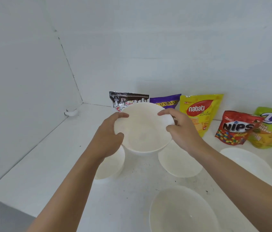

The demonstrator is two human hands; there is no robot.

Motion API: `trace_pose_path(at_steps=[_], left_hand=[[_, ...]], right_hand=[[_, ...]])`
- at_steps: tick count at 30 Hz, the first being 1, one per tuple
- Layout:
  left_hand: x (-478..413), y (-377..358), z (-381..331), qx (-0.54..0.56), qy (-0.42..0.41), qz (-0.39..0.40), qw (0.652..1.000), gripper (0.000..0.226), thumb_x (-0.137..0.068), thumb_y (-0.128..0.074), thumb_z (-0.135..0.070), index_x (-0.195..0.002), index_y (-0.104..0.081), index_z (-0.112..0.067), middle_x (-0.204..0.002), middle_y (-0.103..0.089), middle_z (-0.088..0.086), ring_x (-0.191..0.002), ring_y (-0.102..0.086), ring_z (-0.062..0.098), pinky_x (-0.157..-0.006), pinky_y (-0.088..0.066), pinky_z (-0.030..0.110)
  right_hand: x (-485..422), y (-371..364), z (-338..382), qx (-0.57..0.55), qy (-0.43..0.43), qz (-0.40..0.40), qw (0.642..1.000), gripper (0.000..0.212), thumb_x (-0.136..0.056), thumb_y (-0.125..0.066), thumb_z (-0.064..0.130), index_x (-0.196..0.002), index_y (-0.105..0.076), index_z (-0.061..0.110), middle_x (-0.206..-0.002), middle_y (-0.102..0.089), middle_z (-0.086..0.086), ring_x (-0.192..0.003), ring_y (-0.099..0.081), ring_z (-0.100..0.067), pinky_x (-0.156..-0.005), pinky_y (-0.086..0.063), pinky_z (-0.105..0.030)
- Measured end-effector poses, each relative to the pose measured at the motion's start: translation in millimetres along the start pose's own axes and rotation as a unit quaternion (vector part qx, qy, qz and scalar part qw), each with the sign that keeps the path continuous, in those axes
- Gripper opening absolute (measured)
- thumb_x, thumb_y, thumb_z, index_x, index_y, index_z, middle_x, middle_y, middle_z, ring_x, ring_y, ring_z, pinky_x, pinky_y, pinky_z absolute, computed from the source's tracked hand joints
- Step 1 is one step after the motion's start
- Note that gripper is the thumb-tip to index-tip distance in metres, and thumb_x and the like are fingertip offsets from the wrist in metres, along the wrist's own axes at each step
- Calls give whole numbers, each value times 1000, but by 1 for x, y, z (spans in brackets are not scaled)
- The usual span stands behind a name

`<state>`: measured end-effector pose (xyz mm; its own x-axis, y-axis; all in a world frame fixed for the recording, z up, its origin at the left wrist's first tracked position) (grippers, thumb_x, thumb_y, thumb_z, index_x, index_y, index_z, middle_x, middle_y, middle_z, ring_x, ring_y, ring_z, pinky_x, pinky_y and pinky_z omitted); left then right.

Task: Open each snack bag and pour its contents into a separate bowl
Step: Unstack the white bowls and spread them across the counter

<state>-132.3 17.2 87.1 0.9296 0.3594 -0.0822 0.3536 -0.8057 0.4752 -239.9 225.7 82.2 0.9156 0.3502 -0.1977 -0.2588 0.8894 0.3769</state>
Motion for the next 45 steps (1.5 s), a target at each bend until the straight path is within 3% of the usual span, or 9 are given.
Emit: trace_pose_path(at_steps=[5,9,14,19,23,29,39,42,45], left_hand=[[22,-59,-39,13,-20,28,999,69,-80,-49,12,-119,-62,-44,-127,-60,-6,-111,-60,18,-87,-56,31],[48,-114,-65,8,-17,55,998,68,-84,-52,12,-119,-59,-46,-123,-55,-12,-111,-56,11,-79,-53,21],[89,-184,-96,15,-26,79,996,67,-82,-52,13,-124,-61,-38,-113,-54,-28,-111,-59,7,-92,-56,33],[131,-247,-107,7,-21,98,995,70,-79,-48,13,-122,-60,-41,-118,-59,-17,-107,-59,8,-73,-51,18],[168,-289,-100,10,19,117,993,70,-80,-46,13,-121,-58,-42,-112,-52,-30,-90,-56,-11,-72,-53,18],[203,-328,-69,4,70,148,986,70,-78,-45,11,-118,-58,-44,-121,-58,-16,-90,-63,32,-66,-58,41],[214,-342,-38,-53,118,175,976,67,-75,-45,10,-110,-58,-45,-117,-52,-28,-88,-64,29,-68,-57,53],[212,-342,-35,-52,115,175,976,67,-73,-46,10,-109,-58,-45,-120,-55,-22,-88,-64,41,-65,-56,54],[204,-341,-38,-49,105,172,978,61,-77,-52,4,-109,-59,-48,-124,-58,-16,-94,-66,30,-71,-60,52]], right_hand=[[39,66,-20,18,-11,-9,1000,59,-74,-47,-13,-102,-68,35,-94,-67,-17,-72,-56,-39,-55,-36,-31],[78,122,-42,24,-26,-24,999,56,-71,-51,-14,-99,-71,31,-91,-69,1,-73,-64,-24,-54,-46,-31],[126,190,-69,24,-34,-54,998,56,-68,-52,-11,-90,-70,37,-97,-69,-19,-80,-62,-39,-54,-46,-40],[178,239,-97,57,-54,-64,995,52,-71,-50,-12,-93,-69,31,-76,-55,-7,-54,-39,-16,-47,-31,-22],[214,256,-127,78,-77,-43,993,51,-73,-50,-13,-99,-67,29,-85,-52,9,-61,-43,-3,-58,-31,-19],[249,259,-166,86,-114,-4,990,50,-75,-55,-9,-106,-64,29,-103,-57,15,-78,-50,6,-63,-38,-5],[270,235,-203,130,-141,72,979,42,-78,-58,-1,-108,-63,29,-91,-45,16,-78,-43,0,-62,-34,-14],[267,235,-203,137,-141,86,977,39,-78,-61,4,-107,-62,31,-97,-46,13,-82,-46,-1,-64,-36,-14],[260,239,-196,136,-124,68,981,29,-80,-69,14,-104,-65,31,-109,-46,10,-95,-52,-2,-73,-38,-10]])
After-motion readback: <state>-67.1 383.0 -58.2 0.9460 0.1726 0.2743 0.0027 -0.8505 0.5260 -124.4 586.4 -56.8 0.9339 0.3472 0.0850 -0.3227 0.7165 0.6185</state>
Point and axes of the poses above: each hand's wrist, its own x-axis away from the middle knuckle, its own y-axis out of the back of the hand, z = x × y, the point moved 9 cm from there along -x, towards the middle knuckle
